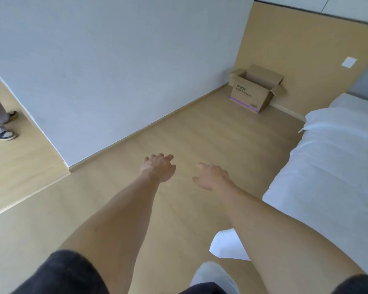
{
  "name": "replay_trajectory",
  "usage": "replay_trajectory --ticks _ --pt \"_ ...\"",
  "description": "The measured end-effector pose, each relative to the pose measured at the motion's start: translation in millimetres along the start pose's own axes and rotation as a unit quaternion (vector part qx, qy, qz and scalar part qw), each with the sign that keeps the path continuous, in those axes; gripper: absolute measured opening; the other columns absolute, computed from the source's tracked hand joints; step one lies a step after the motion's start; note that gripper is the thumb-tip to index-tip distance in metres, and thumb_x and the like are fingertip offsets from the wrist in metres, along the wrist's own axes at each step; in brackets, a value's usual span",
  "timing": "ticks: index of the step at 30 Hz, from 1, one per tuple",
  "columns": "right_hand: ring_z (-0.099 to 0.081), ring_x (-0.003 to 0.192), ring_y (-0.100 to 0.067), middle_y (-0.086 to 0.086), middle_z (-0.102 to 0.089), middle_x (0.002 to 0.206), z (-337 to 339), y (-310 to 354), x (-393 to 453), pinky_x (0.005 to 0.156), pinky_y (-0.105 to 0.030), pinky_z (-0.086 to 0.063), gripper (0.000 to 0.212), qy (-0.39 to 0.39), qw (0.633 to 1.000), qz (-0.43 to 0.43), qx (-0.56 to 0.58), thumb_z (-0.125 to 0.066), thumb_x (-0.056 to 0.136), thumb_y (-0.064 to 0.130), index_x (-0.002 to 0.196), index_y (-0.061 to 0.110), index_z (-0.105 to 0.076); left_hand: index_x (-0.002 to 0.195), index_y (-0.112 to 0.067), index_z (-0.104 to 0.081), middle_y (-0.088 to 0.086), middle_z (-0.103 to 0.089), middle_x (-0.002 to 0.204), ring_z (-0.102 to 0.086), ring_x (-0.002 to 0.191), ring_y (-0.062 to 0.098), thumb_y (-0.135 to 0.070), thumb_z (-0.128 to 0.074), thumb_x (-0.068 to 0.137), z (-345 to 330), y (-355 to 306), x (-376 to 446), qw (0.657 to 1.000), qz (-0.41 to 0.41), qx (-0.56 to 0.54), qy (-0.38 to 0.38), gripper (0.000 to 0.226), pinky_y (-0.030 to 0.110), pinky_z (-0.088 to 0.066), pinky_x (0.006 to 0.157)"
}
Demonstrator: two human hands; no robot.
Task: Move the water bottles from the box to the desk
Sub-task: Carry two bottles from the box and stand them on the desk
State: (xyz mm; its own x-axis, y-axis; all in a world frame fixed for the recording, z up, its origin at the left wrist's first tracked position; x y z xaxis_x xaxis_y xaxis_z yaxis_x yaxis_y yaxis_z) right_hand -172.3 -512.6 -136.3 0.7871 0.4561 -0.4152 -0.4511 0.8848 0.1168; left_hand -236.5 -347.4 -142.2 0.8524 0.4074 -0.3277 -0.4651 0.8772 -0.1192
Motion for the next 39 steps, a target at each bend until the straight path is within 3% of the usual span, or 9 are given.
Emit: replay_trajectory --ticks 7,16,26,39 --pt "-0.046 0.134 -0.029 -0.008 -0.05 0.144 17.2 -10.8 82.1 0.103 -0.039 -0.038 0.061 0.014 1.0 -0.027 0.008 -0.051 0.092 0.054 0.147 0.031 -0.04 0.154 -0.033 -0.032 0.004 -0.044 0.151 -0.04 0.137 0.029 -0.043 -0.031 0.103 16.8 -7.0 82.3 0.999 -0.029 0.013 0.01 0.052 0.042 -0.03 0.112" --pt "-0.045 0.135 -0.027 -0.008 -0.049 0.147 82.7 -17.8 230.1 0.106 -0.04 -0.037 0.066 0.015 0.999 0.001 0.052 -0.053 0.091 0.056 0.15 0.032 -0.037 0.155 -0.034 -0.031 0.004 -0.043 0.152 -0.04 0.138 0.029 -0.044 -0.03 0.103 80.5 -11.6 226.2 0.999 0.004 0.037 0.008 0.053 0.042 -0.029 0.113" --pt "-0.048 0.132 -0.028 -0.007 -0.051 0.143 156.1 -104.6 350.6 0.103 -0.04 -0.039 0.064 0.009 0.994 -0.059 0.089 -0.052 0.09 0.054 0.148 0.033 -0.039 0.155 -0.032 -0.03 0.004 -0.042 0.154 -0.038 0.14 0.029 -0.043 -0.03 0.104 128.7 -107.1 373.8 0.996 -0.052 0.07 0.019 0.052 0.043 -0.028 0.113" --pt "-0.044 0.137 -0.028 -0.009 -0.047 0.148 220.9 -213.7 498.9 0.11 -0.041 -0.037 0.066 -0.002 0.971 -0.199 0.13 -0.055 0.092 0.054 0.151 0.031 -0.036 0.154 -0.029 -0.032 0.008 -0.045 0.149 -0.042 0.135 0.032 -0.041 -0.032 0.105 156.7 -231.5 580.1 0.973 -0.205 0.103 0.026 0.051 0.044 -0.032 0.11"
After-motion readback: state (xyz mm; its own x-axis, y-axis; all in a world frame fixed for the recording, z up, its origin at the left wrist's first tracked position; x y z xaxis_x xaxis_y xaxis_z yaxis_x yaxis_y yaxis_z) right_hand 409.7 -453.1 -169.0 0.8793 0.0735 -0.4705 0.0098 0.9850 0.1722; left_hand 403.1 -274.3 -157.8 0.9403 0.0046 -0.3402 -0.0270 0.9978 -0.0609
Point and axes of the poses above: each hand's wrist, its own x-axis towards the middle knuckle, its own z-axis out of the back of the hand, y = z × x, the point moved 7 cm from there along x, towards the middle knuckle
